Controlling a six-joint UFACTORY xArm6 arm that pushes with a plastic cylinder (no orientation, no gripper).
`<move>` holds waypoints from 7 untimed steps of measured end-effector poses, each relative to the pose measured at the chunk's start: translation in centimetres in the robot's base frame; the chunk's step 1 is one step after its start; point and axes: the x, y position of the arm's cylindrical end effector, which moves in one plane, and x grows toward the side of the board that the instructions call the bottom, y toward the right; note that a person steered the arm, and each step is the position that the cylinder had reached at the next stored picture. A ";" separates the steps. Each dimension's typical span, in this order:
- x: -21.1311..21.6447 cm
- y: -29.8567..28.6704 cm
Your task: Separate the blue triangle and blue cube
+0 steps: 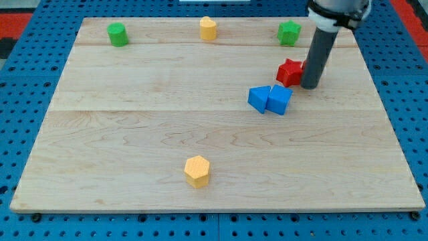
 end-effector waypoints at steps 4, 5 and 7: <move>12.7 -7.2; 11.1 -14.7; 9.9 -7.1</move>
